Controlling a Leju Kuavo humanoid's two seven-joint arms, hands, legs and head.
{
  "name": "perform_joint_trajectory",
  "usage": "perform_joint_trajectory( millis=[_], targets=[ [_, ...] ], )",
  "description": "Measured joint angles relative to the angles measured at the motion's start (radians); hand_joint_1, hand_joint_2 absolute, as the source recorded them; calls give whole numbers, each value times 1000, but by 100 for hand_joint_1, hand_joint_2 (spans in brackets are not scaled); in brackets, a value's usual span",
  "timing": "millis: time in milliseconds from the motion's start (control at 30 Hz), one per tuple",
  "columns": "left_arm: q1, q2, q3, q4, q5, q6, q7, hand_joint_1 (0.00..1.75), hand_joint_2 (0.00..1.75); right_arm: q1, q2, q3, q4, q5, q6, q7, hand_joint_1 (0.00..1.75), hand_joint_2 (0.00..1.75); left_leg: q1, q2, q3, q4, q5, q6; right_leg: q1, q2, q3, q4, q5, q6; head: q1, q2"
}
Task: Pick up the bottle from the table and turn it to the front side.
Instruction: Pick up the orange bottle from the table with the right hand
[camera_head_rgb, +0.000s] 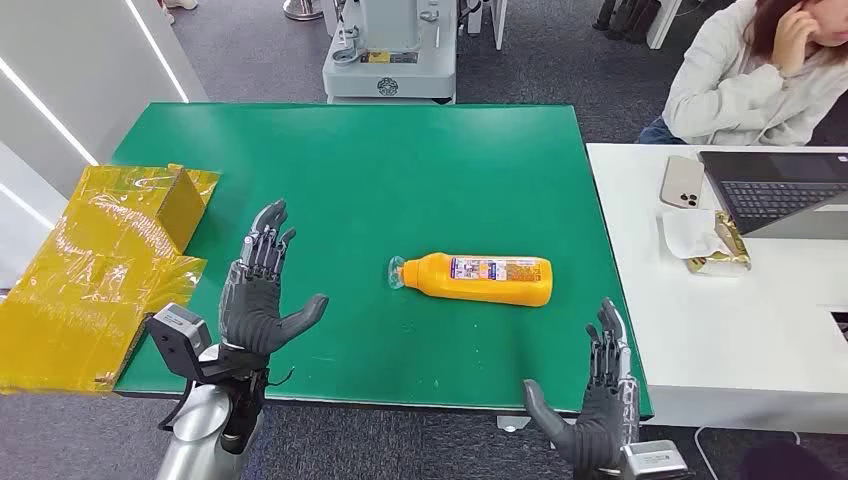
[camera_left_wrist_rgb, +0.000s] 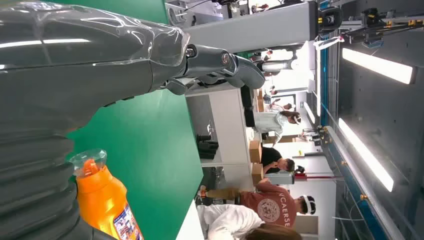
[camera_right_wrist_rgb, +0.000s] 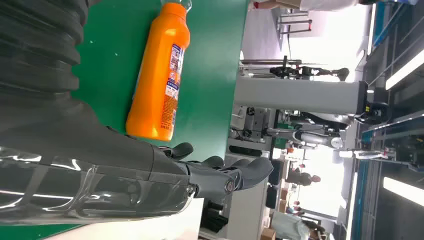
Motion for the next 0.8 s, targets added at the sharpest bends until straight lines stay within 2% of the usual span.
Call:
perform_joint_trajectory(
  millis=[133, 300, 433, 700, 800],
  targets=[
    [-1, -3, 0, 0, -2, -3, 2, 0, 175, -8, 0, -2, -10, 87, -11, 21, 0, 175, 0, 0, 0, 0, 0, 0, 0, 0, 0, 0, 0, 0, 0, 0],
    [-19, -21, 0, 20, -8, -31, 2, 0, 175, -39, 3, -9, -36, 307, -47, 99, 0, 175, 0, 0, 0, 0, 0, 0, 0, 0, 0, 0, 0, 0, 0, 0],
    [-49, -42, -2, 56, -16, -43, 0, 0, 175, -81, 3, -37, -38, 442, 4, 193, 0, 175, 0, 0, 0, 0, 0, 0, 0, 0, 0, 0, 0, 0, 0, 0],
    [-76, -60, -8, 102, -19, -61, -3, 0, 175, -154, 0, -81, -18, 527, 77, 256, 0, 175, 0, 0, 0, 1, 0, 0, 0, 0, 0, 0, 0, 0, 0, 0],
    [-73, -60, -15, 118, -16, -78, -21, 0, 175, -204, -29, -89, 32, 558, 100, 278, 0, 175, 0, 0, 0, 1, 0, 0, 0, 0, 0, 0, 0, 0, 0, 0]
  ],
)
